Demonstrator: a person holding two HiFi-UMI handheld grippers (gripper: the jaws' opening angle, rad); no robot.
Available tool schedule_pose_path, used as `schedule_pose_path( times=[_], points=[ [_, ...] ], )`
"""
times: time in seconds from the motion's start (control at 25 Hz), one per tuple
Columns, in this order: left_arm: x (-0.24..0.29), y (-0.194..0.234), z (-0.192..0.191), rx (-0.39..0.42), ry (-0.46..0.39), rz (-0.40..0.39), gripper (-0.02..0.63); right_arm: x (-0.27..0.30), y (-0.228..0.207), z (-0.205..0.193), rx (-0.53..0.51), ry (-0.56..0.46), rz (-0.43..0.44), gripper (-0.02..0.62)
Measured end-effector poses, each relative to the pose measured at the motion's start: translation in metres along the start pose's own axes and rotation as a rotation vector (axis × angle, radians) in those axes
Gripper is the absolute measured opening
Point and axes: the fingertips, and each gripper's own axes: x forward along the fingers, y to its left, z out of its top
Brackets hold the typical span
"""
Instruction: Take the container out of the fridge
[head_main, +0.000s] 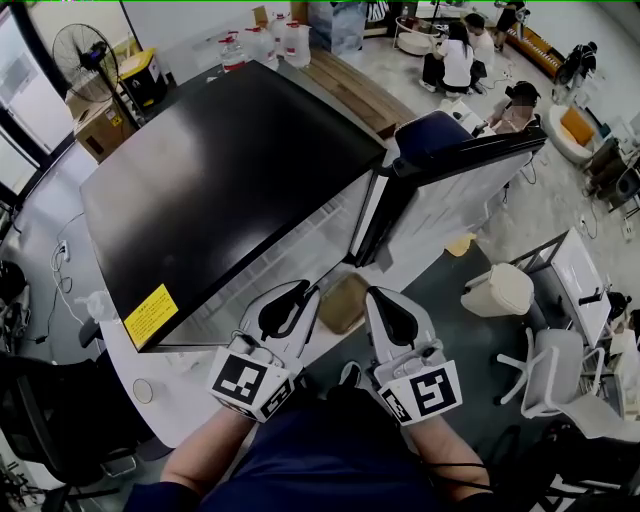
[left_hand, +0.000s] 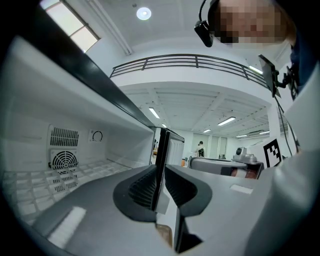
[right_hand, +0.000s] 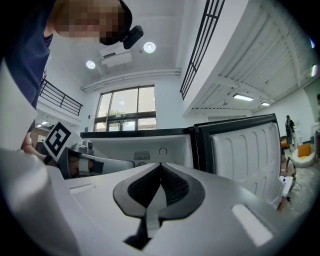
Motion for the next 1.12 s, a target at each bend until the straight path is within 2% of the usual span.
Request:
schedule_pose_path(
  times=[1.12],
  points=[
    [0.0,0.002,-0.009,-0.017,0.019,0.04,0.052,-0.005,-0.005,0.001,0.003,-0.012,0.009,0.006]
  ],
)
